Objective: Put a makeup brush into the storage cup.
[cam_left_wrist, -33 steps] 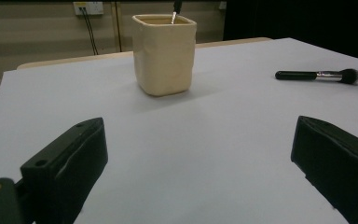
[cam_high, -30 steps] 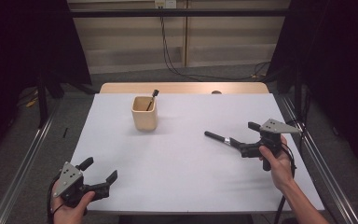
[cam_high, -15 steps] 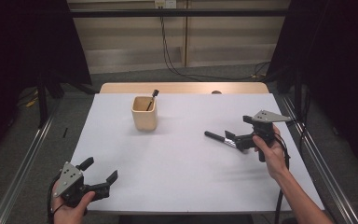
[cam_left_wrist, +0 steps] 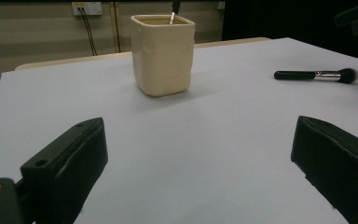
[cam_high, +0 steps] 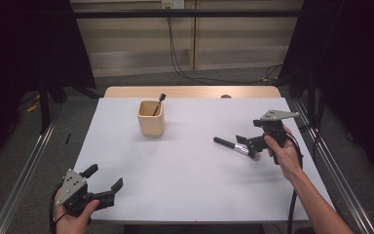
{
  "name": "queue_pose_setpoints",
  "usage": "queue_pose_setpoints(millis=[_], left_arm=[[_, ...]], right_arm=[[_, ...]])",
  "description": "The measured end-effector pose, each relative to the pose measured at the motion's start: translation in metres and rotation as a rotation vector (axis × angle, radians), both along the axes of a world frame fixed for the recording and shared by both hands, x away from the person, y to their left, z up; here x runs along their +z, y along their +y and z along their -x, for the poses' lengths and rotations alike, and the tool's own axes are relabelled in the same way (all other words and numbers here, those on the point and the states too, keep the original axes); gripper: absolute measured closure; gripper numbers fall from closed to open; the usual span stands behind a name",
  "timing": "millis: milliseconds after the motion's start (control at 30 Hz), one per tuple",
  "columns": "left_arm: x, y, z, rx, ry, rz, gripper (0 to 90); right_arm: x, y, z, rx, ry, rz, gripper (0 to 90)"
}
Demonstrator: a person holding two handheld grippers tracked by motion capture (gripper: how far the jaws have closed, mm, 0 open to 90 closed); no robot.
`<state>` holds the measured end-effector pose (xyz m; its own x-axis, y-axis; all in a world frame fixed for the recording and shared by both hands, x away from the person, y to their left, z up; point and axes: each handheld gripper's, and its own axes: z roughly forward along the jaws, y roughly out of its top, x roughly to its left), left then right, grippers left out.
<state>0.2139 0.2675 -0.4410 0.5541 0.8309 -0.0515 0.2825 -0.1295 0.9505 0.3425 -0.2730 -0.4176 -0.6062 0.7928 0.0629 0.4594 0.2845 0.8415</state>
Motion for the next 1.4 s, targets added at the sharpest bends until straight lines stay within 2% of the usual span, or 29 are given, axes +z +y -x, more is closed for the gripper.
queue_pose_setpoints(millis=[167, 300, 633, 767, 900, 1233, 1400], left_arm=[[0.000, 0.001, 0.000, 0.003, 0.000, -0.005, 3.7], [0.000, 0.001, 0.000, 0.003, 0.001, -0.002, 3.7], [0.000, 0.002, -0.001, 0.010, 0.000, 0.005, 3.7], [0.000, 0.002, -0.001, 0.009, 0.001, 0.003, 3.7], [0.000, 0.002, -0.001, 0.006, 0.003, -0.006, 3.7], [0.000, 0.002, -0.001, 0.005, 0.004, -0.008, 3.7], [0.000, 0.003, -0.001, 0.005, 0.005, -0.010, 3.7]], right_arm=[[-0.001, -0.001, -0.005, 0.031, 0.068, 0.039, 2.7], [-0.001, 0.000, -0.009, 0.068, 0.140, 0.080, 2.5], [0.002, 0.006, -0.020, 0.157, 0.262, 0.173, 3.1], [0.003, 0.009, -0.024, 0.191, 0.300, 0.237, 3.5], [0.002, 0.014, -0.026, 0.225, 0.337, 0.328, 3.5], [-0.006, 0.021, -0.035, 0.290, 0.468, 0.436, 6.2], [-0.009, 0.024, -0.042, 0.306, 0.504, 0.498, 10.1]])
